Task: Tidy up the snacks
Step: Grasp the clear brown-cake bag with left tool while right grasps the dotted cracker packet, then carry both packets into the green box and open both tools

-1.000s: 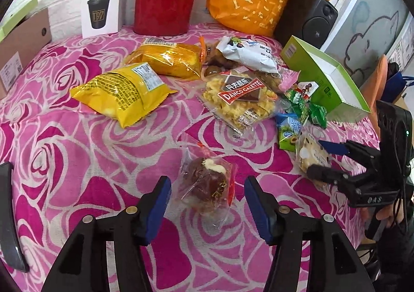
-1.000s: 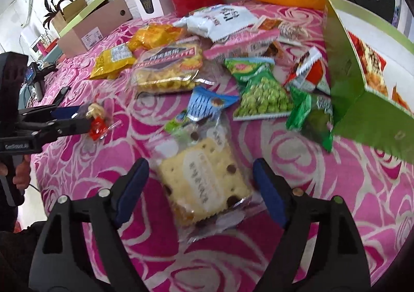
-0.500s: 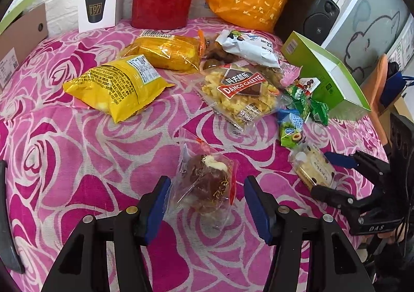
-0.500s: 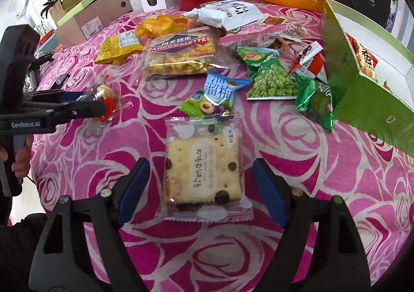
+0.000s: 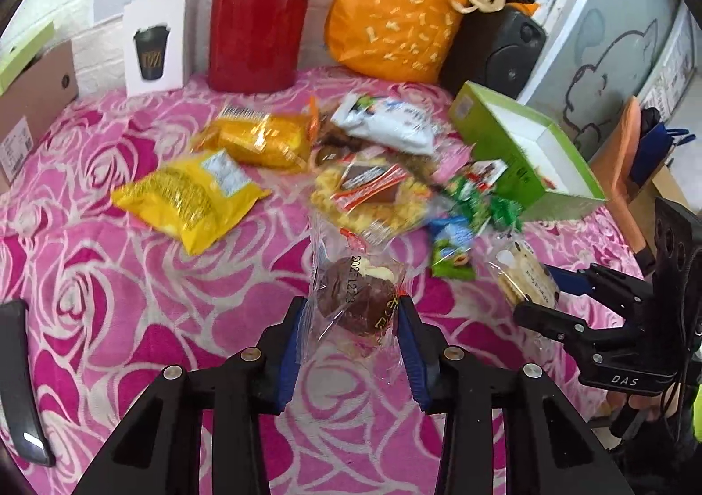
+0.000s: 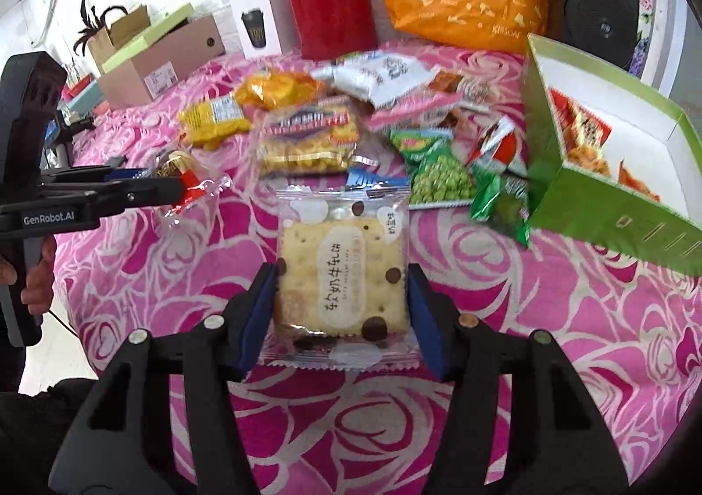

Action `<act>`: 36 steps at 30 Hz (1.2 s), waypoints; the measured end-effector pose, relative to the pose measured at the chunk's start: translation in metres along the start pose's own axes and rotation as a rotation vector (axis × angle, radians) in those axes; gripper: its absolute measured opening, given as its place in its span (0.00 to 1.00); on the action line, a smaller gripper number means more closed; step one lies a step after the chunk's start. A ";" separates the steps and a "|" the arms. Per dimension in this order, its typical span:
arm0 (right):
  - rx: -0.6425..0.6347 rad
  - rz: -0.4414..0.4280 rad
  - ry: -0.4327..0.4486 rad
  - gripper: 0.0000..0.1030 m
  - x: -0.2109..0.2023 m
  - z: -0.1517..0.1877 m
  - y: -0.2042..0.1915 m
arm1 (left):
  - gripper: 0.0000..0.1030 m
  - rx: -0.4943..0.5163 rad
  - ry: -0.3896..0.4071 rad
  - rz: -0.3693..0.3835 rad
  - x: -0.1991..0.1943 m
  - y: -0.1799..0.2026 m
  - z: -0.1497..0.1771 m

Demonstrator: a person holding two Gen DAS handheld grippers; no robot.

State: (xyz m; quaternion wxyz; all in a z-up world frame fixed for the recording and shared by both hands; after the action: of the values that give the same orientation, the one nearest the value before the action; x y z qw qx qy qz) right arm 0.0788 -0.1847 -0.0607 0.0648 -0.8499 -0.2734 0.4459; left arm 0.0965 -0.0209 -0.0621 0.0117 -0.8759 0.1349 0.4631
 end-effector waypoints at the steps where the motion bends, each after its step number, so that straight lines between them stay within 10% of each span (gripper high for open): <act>1: 0.000 0.002 0.017 0.58 -0.006 -0.003 0.001 | 0.39 0.011 0.012 0.012 -0.005 0.006 -0.006; 25: 0.298 0.389 0.328 0.58 -0.152 -0.029 0.197 | 0.39 0.288 0.108 0.290 0.017 0.237 -0.148; 36: 0.302 0.429 0.242 0.58 -0.124 -0.039 0.259 | 0.42 0.319 0.038 0.249 0.084 0.283 -0.163</act>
State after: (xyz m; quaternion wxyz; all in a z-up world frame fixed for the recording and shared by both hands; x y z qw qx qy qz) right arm 0.1593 -0.4624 -0.0400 0.1269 -0.9161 -0.0081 0.3802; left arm 0.2033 -0.3363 -0.0084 0.0903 -0.8482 0.3137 0.4172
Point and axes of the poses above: each gripper's, at about its wrist camera, not at the fingertips, and x roughly the way its jaws point, y to its right, z to its underside, the point moved 6 cm from there along x, roughly the way its jaws point, and after that the axes turned 12 degrees about -z, right-handed, at the moved point
